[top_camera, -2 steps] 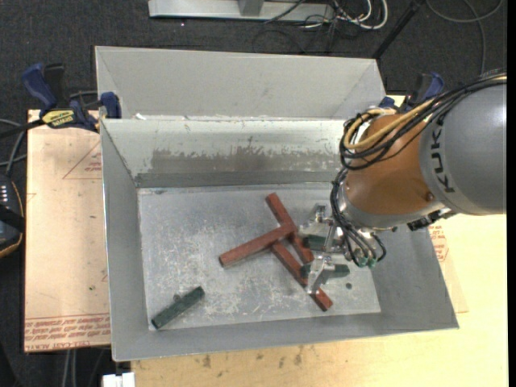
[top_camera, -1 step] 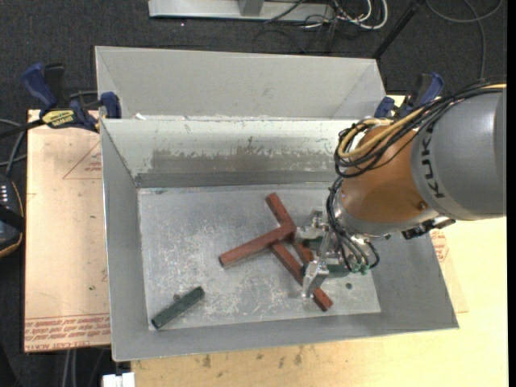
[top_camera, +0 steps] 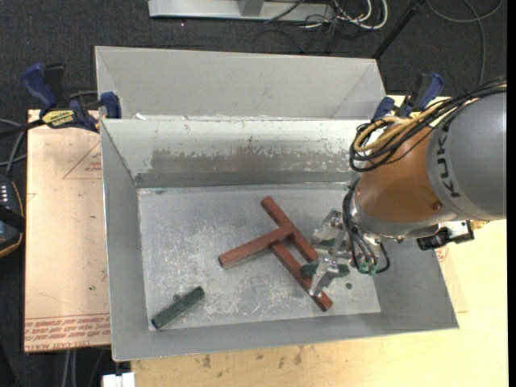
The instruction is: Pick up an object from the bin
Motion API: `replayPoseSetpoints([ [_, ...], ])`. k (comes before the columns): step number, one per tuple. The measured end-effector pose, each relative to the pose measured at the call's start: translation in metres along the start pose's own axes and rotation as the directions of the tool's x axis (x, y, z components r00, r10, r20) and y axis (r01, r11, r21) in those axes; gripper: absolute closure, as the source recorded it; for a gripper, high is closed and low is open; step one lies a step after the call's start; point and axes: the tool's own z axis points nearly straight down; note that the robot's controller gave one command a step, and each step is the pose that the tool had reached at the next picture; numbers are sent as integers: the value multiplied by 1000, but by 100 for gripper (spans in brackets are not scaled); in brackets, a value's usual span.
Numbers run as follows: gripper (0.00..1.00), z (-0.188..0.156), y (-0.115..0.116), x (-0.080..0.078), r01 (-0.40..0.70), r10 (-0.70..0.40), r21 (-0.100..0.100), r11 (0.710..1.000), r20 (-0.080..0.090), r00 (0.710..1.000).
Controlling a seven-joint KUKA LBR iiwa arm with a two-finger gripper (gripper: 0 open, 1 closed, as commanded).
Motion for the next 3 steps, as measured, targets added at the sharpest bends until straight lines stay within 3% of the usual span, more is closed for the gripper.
replayPoseSetpoints([
  [1,0,32,15,3,82,-82,1,997,10,997],
  [2,100,35,21,-5,-170,170,-8,985,18,985],
  [3,100,34,21,-5,-202,202,-8,979,15,979],
])
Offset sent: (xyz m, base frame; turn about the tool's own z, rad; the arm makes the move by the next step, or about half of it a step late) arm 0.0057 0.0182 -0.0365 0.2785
